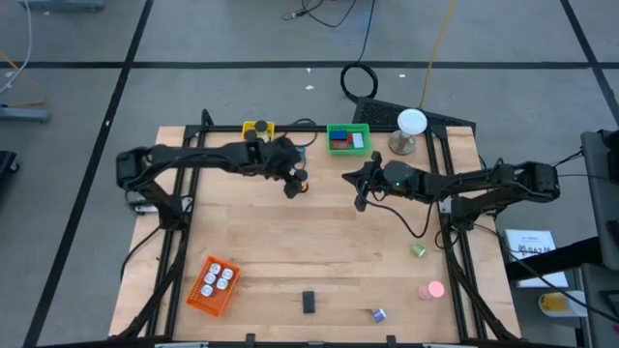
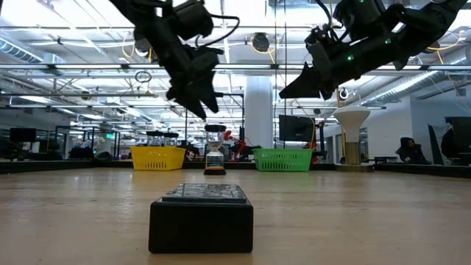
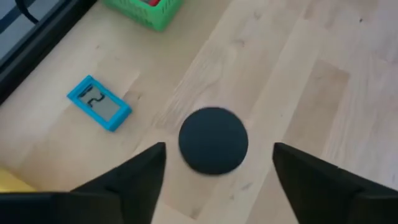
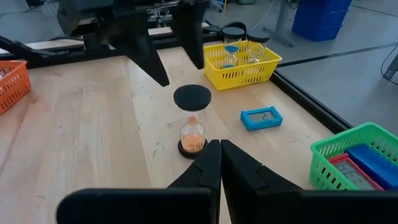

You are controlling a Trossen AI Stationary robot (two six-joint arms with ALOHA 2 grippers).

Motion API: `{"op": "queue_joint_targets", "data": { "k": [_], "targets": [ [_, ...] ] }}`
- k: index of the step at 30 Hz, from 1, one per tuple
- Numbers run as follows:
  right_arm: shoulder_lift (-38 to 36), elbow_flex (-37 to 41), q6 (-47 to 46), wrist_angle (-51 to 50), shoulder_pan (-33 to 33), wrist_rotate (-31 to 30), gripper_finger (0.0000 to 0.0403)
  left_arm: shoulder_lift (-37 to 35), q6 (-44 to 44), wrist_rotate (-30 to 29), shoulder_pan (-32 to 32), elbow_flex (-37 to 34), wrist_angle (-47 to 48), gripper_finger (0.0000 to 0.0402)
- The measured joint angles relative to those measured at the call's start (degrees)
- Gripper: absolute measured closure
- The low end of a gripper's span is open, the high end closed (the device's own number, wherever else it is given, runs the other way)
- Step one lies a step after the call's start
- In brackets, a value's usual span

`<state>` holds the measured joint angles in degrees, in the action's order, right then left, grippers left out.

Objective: Pick & Place Office items
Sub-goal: Put the orange hourglass into the yellow bin

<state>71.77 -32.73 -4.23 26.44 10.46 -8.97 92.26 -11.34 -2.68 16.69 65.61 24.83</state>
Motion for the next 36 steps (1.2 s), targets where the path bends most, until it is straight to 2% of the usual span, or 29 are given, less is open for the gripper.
{"op": "queue_joint_targets", "data": {
  "k": [8,13,17,22,36],
  "targets": [
    [0.0,0.0,-0.02,0.0,0.0,0.02,0.0402,4.63,2.57,-0.23,-0.75,3.75,0.26,0.0032],
    [0.02,0.0,-0.04,-0.01,0.0,0.02,0.0402,5.95,5.18,-5.07,-1.37,3.73,0.75,0.0013],
    [0.02,0.0,-0.04,0.02,-0.04,0.03,0.0402,6.94,5.36,-5.16,-1.33,3.73,-0.15,0.0014],
    [0.04,0.0,-0.04,-0.09,-0.04,0.04,0.0402,8.22,5.39,-4.25,-1.55,3.71,-0.56,0.0044],
    [0.04,0.0,-0.04,-0.55,-0.04,0.04,0.0403,9.39,6.67,-3.89,-0.94,3.67,0.53,0.0188]
  ]
}}
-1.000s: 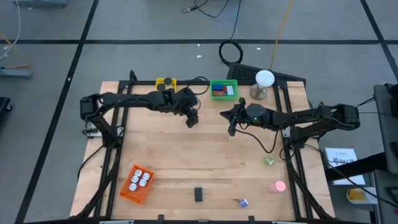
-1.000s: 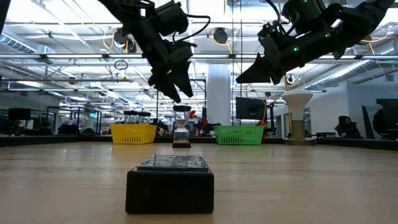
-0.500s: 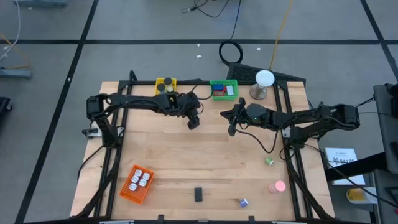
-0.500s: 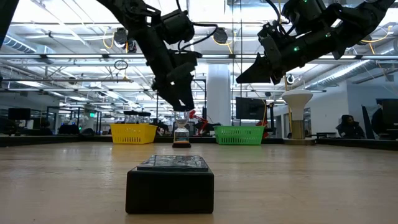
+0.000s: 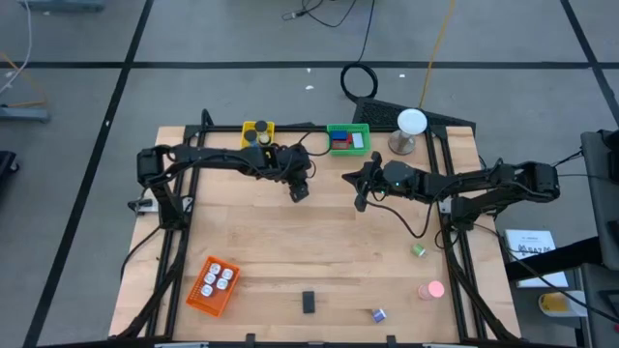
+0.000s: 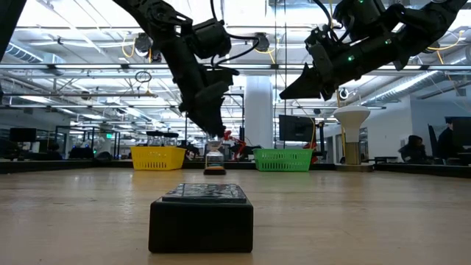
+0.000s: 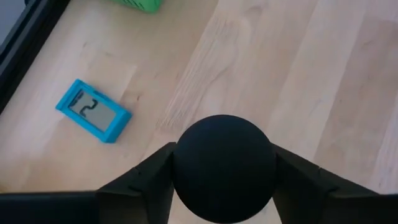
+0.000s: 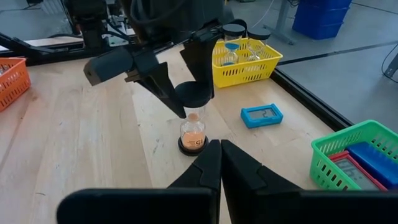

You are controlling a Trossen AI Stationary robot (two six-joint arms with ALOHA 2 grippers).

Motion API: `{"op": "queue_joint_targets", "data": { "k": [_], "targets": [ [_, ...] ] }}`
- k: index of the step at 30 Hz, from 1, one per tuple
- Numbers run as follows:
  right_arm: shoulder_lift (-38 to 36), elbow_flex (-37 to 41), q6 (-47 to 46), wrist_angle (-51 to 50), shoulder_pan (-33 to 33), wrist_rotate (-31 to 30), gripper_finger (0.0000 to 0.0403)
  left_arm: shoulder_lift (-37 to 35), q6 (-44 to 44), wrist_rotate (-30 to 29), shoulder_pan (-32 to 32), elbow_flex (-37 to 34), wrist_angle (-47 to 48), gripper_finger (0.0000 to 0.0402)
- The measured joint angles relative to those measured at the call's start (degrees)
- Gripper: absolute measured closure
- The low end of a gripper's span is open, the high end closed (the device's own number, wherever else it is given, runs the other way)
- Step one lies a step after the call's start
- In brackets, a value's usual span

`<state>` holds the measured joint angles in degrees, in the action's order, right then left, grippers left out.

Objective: Pick & Place Office items
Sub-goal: Put the orange hourglass into the yellow bin

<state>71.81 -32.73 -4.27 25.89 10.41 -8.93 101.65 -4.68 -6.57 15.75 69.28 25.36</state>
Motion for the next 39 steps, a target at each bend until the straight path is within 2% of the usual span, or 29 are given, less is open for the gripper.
{"op": "queue_joint_targets", "data": {
  "k": [5,11,17,22,32,39],
  "targets": [
    [0.0,0.0,0.0,-0.02,0.0,0.0,0.0403,-1.55,1.18,-2.5,0.33,0.0,2.81,0.0188],
    [0.0,0.0,0.09,-0.27,0.0,0.0,0.0403,-9.98,0.5,-4.71,3.01,0.63,10.83,0.0188],
    [0.0,0.0,0.17,-0.48,0.0,0.0,0.0403,-19.73,-1.48,-7.79,7.49,0.67,15.13,0.0188],
    [0.0,-0.02,0.04,-0.48,-0.04,0.0,0.0403,-21.74,-1.19,-9.07,12.5,0.63,15.64,0.0188],
    [0.0,-0.02,0.37,-0.48,-0.02,0.0,0.0403,-21.68,1.17,-5.25,22.85,-10.87,3.48,0.0188],
    [0.0,-0.02,0.41,-0.42,-0.02,0.0,0.0403,-21.68,2.13,-4.02,23.98,-16.27,-4.32,0.0188]
  ]
}}
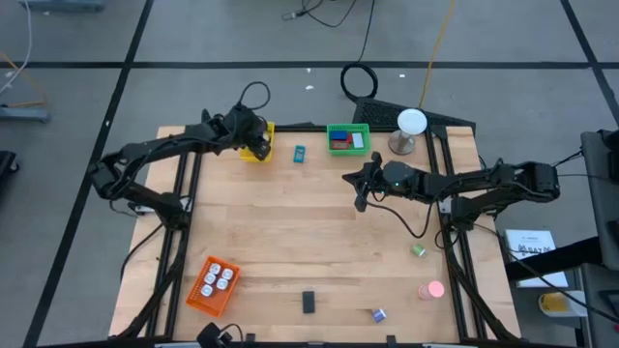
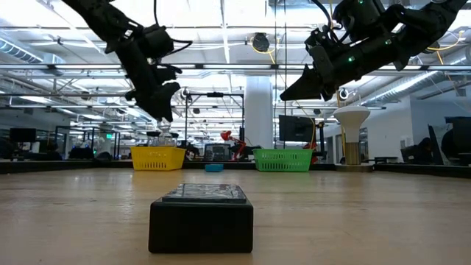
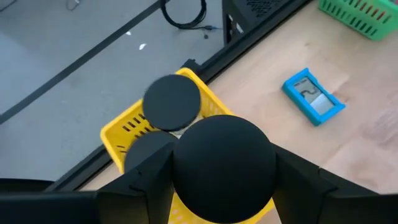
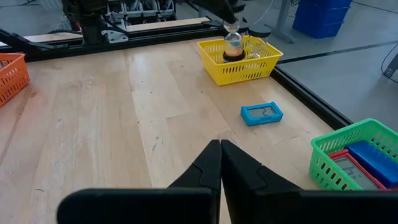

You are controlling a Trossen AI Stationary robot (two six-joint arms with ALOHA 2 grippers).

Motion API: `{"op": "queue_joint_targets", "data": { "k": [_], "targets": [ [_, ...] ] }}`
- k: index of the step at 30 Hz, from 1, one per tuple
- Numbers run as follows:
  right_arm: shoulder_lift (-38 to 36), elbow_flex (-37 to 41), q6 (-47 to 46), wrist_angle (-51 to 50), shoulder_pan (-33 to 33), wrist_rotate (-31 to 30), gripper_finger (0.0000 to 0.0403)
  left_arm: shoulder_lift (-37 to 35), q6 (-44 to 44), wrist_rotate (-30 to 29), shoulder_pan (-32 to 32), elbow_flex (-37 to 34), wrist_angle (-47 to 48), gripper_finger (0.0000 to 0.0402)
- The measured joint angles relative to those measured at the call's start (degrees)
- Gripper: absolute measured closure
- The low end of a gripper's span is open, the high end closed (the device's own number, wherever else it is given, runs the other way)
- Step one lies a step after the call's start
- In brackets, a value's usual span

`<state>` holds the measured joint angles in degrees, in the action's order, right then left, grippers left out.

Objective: Pick & Place Office items
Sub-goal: Put the orange hourglass into the yellow bin

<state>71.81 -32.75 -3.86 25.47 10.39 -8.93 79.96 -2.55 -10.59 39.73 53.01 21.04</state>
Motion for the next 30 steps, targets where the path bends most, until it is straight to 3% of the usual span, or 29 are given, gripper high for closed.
{"op": "queue_joint_targets", "data": {
  "k": [15,22,30],
  "targets": [
    [0.0,0.0,-0.03,0.0,0.0,0.0,0.0403,6.19,1.23,-2.7,-1.29,-1.4,-6.66,0.0188],
    [0.0,0.0,-0.13,0.0,0.0,0.02,0.0403,6.23,0.98,-2.93,-1.29,-1.4,-6.33,0.0159],
    [0.0,0.0,-0.06,0.0,0.0,0.02,0.0403,5.57,2.07,-2.5,-1.29,-1.14,-5.49,0.0188]
  ]
}}
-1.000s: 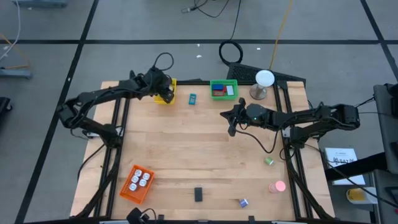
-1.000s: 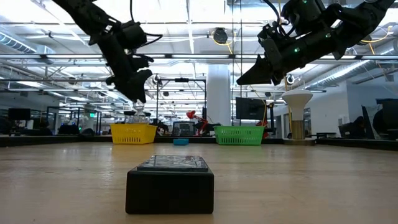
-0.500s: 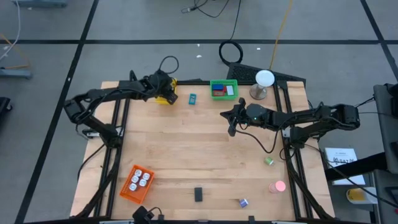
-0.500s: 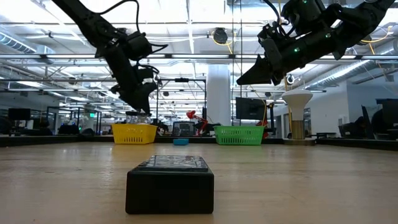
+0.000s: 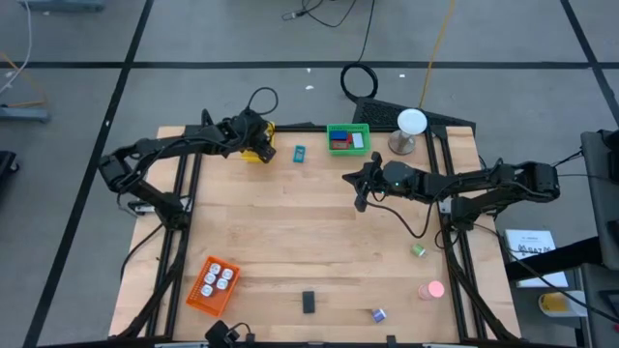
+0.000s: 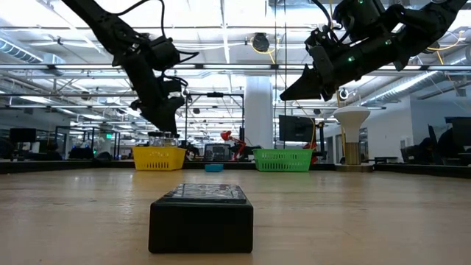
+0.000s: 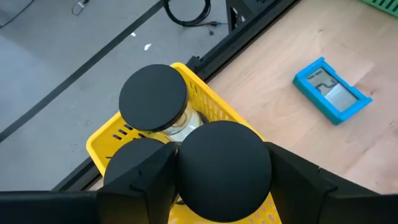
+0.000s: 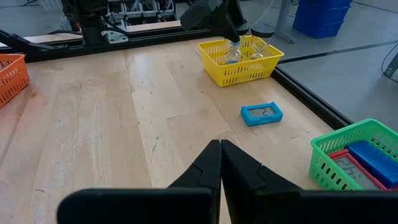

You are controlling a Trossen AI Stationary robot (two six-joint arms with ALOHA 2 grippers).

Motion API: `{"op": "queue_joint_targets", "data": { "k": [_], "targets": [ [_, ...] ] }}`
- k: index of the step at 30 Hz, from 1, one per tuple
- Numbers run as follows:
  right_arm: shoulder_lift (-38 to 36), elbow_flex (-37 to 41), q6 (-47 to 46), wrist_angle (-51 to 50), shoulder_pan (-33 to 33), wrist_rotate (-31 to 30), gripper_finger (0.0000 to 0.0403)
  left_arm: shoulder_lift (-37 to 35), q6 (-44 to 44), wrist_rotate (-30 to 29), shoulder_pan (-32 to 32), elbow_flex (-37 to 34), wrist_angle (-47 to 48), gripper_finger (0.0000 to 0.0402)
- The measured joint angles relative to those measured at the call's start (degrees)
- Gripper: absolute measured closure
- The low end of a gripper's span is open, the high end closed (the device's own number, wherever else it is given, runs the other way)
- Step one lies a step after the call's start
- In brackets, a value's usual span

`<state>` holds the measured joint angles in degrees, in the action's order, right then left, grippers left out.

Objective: Pick & Place Office items
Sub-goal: Put the orange hourglass into the yellow bin

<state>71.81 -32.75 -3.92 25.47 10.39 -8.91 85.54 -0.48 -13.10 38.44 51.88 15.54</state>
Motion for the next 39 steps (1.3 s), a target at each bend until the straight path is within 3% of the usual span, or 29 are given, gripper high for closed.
{"op": "queue_joint_targets", "data": {
  "k": [7,17,31,39],
  "targets": [
    [0.0,-0.02,0.02,0.0,0.0,0.0,0.0403,-0.04,-0.57,0.63,-0.29,0.07,1.08,0.0158],
    [0.0,-0.02,-0.09,0.0,0.0,0.0,0.0403,-0.09,-0.65,2.02,-0.56,0.09,1.16,0.0197],
    [-0.02,-0.02,0.06,0.0,0.0,0.04,0.0403,-7.85,3.62,-0.44,-0.81,0.07,3.46,0.0141],
    [-0.02,-0.02,0.07,0.0,0.0,0.04,0.0403,-10.51,5.01,-0.31,-0.33,0.07,9.32,0.0197]
  ]
}}
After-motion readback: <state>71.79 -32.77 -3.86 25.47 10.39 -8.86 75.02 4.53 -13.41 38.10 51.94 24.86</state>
